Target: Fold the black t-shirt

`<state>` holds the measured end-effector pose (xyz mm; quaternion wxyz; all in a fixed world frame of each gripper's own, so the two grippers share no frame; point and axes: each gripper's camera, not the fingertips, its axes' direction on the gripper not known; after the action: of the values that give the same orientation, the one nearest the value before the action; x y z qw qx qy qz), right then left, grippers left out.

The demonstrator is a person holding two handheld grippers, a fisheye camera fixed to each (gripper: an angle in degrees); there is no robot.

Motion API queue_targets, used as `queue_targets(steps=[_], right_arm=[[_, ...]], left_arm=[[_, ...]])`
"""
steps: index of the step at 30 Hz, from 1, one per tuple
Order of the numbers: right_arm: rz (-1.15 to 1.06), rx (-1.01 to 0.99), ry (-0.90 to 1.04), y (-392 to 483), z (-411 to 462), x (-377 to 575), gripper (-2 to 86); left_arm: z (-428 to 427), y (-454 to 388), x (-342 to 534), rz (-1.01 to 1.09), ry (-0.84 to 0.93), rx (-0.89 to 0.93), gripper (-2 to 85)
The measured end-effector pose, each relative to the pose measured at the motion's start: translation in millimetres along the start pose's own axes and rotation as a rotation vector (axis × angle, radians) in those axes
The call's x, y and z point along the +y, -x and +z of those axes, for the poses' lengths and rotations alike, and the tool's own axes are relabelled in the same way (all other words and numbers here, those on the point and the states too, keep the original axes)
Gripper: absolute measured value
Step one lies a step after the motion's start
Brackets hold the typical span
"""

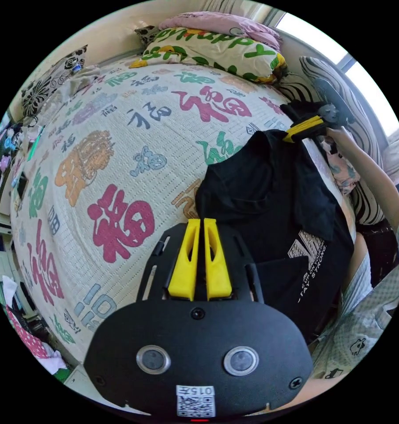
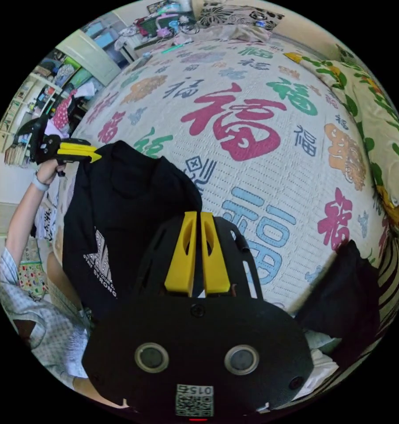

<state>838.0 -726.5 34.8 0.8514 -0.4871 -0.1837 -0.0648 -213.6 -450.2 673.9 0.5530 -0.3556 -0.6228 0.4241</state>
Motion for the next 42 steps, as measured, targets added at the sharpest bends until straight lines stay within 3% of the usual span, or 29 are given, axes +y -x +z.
queue_targets(steps=[3, 10, 15, 24, 31, 38, 42], right_arm=[[0.089, -0.103, -0.108, -17.0, -31.7, 20.0, -0.8], [0.126, -0.004, -0.276, -11.4, -91.3, 64.9, -0.2], [0.115, -0.077, -0.339, -4.2, -108.8, 122.4, 0.0], [-0.16, -0.3, -0.399, 96.0, -103.6, 356.7, 0.1], [-0.221, -0.264, -0.196, 179.6, -7.2, 500.5, 0.3], [-0.241, -0.133, -0.099, 204.3, 36.4, 531.3, 1.7], [-0.205, -0.103, -0.009, 201.0, 52.4, 539.4, 4.6]], left_arm=[[-24.6, -7.9, -6.0, -0.01, -0.034, -0.021, 0.3], [-88.1, -36.1, -4.6, -0.036, -0.177, -0.115, 0.4], [-117.0, -80.3, 39.5, 0.022, -0.28, -0.179, 0.5], [-154.1, -239.2, 260.0, 0.209, -0.422, -0.093, 0.5], [-90.4, -339.2, 403.7, 0.166, -0.23, 0.081, 0.2], [-69.6, -374.9, 446.7, 0.138, -0.089, -0.013, -0.2], [-65.1, -370.0, 458.8, 0.126, 0.06, 0.055, -0.6]])
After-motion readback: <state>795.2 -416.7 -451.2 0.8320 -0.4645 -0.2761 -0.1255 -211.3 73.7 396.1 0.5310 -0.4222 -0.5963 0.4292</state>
